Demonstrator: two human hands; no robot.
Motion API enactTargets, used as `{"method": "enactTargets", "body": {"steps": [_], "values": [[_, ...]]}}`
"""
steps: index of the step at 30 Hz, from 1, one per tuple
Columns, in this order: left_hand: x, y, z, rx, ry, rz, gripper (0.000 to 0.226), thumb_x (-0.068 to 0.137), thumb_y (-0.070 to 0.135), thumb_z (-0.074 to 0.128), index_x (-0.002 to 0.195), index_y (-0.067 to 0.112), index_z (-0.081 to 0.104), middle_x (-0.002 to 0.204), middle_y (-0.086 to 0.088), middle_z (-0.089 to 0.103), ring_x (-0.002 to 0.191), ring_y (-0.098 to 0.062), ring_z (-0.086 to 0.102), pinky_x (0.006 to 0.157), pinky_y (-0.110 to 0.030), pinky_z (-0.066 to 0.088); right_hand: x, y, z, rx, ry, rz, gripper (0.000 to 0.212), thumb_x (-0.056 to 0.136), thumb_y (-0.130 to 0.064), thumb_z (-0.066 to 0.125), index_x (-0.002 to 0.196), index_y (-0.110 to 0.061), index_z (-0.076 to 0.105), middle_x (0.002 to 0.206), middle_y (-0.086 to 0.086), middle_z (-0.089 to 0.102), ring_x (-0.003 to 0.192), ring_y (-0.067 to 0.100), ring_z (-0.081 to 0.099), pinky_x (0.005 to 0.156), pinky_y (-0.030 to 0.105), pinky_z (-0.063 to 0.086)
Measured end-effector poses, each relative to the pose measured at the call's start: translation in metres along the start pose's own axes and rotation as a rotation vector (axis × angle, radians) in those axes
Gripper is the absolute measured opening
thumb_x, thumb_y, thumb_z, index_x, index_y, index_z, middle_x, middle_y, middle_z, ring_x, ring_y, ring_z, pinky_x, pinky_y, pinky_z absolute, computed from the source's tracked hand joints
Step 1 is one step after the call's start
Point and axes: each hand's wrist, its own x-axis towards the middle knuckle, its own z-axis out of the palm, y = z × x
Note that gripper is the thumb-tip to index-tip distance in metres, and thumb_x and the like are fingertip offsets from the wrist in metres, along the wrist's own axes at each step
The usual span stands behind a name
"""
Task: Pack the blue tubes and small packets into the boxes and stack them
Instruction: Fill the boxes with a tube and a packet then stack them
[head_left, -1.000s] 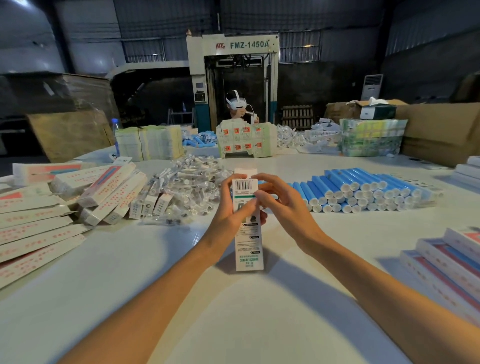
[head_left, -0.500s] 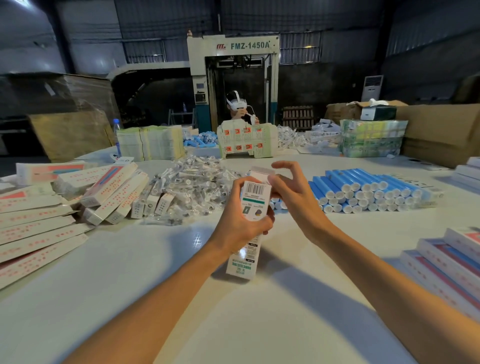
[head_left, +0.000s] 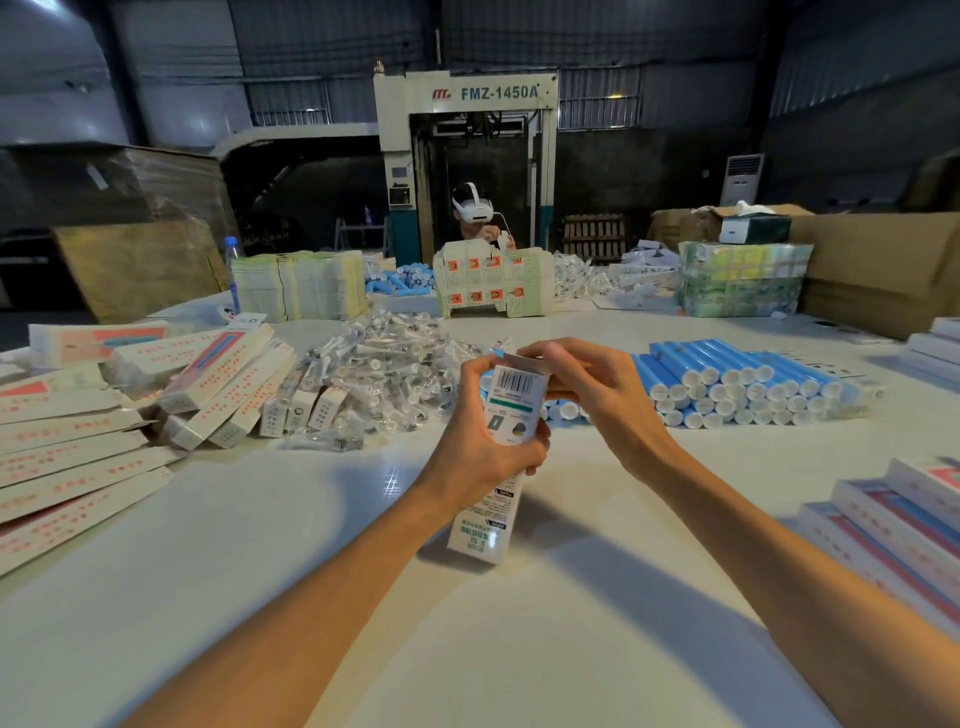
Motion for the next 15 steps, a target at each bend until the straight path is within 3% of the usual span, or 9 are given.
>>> {"method": "enactTargets", "body": {"steps": [6, 15], "values": [[0.0002, 0.0008, -0.0009, 0.0, -0.018, 0.0, 0.089, 0.079, -0.011, 0.079, 0.139, 0.033, 0.031, 0.107, -0.018, 0.071, 0.085, -0.022, 0.074, 0.07, -0.035, 0.062, 0.0046, -0.002, -0.001, 0.167, 0.019, 0.152, 0.015, 0.098, -0.012, 0.068, 0.109, -0.012, 0.079, 0.108, 0.006, 0.079, 0.106, 0.024, 0.074, 0.085, 0.041, 0.064], [0.0003, 0.0021, -0.0014, 0.049, -0.004, 0.039, 0.092, 0.08, -0.008, 0.081, 0.139, 0.037, 0.026, 0.122, -0.023, 0.062, 0.087, -0.018, 0.074, 0.067, -0.031, 0.061, 0.0079, -0.0046, -0.0063, 0.344, -0.014, 0.321, 0.015, 0.093, -0.004, 0.07, 0.101, -0.008, 0.083, 0.106, 0.016, 0.078, 0.104, 0.024, 0.075, 0.083, 0.032, 0.062]]}}
